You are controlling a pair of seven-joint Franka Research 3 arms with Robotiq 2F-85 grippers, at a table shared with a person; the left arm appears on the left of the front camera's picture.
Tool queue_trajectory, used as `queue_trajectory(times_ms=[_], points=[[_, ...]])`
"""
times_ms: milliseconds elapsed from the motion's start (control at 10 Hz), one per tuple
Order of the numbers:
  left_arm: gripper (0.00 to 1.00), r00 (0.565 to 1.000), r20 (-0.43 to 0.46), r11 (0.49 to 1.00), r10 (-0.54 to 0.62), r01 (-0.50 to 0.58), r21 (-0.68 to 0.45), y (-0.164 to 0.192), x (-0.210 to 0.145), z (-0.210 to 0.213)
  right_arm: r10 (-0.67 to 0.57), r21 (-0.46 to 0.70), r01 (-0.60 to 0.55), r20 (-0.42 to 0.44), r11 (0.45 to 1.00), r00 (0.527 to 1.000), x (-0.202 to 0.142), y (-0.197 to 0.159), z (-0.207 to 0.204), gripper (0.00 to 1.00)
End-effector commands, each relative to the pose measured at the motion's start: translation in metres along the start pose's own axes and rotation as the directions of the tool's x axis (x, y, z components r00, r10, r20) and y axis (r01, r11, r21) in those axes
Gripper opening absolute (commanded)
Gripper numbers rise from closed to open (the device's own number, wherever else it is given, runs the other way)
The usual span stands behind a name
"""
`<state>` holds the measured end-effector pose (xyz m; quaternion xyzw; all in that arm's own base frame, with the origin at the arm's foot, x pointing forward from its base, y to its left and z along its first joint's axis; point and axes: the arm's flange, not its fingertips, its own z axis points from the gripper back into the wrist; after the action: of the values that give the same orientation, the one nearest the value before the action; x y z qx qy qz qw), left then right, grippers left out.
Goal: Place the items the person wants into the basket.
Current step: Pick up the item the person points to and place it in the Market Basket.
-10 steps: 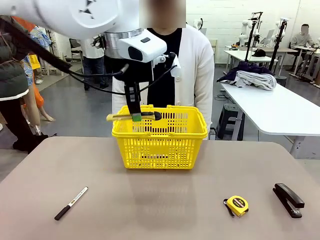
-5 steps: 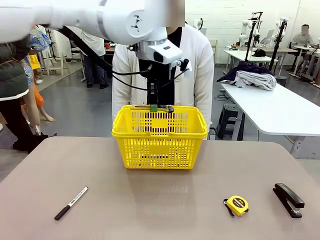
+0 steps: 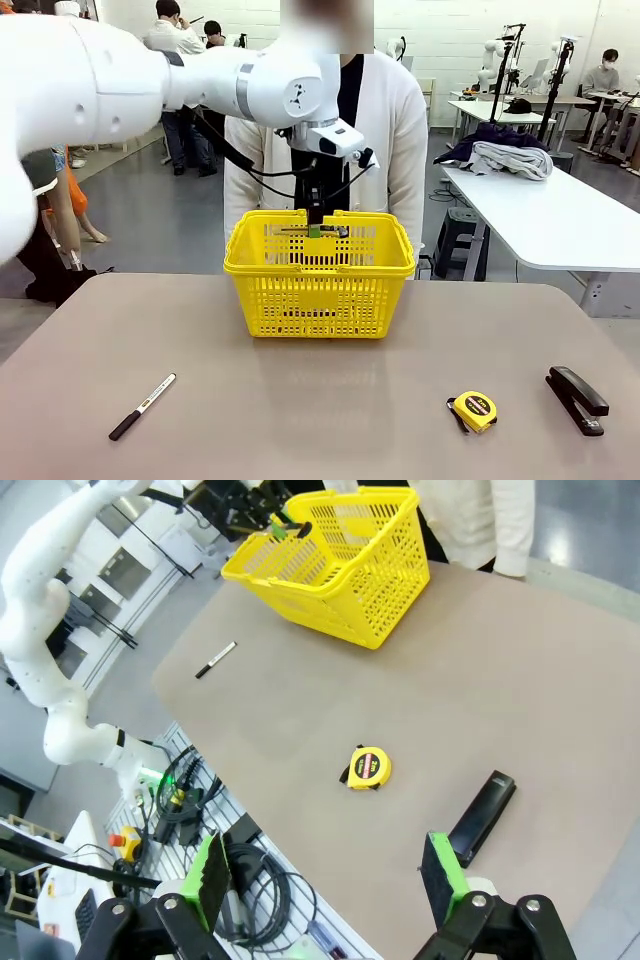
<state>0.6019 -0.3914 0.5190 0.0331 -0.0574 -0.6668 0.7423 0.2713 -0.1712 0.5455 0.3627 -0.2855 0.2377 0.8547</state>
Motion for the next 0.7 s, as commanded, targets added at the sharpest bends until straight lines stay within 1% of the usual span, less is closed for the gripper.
queue_trajectory(times_ms=[0,300,600], points=[[0.26,1.000,0.021,0.999,-0.005,0.006,-0.047,0.026,0.015,-0.010,0.013,0.017,-0.014,0.019,1.000,1.000,0.001,-0.001,-0.001,1.00],[0.26,0.999,0.040,0.996,0.001,0.003,-0.088,0.043,0.009,-0.048,0.013,0.017,-0.014,0.019,1.000,1.000,0.001,-0.001,-0.001,1.00],[0.26,0.998,0.058,0.992,0.027,-0.019,-0.126,0.051,0.003,-0.084,0.013,0.017,-0.014,0.019,1.000,1.000,0.001,-0.001,-0.001,1.00]])
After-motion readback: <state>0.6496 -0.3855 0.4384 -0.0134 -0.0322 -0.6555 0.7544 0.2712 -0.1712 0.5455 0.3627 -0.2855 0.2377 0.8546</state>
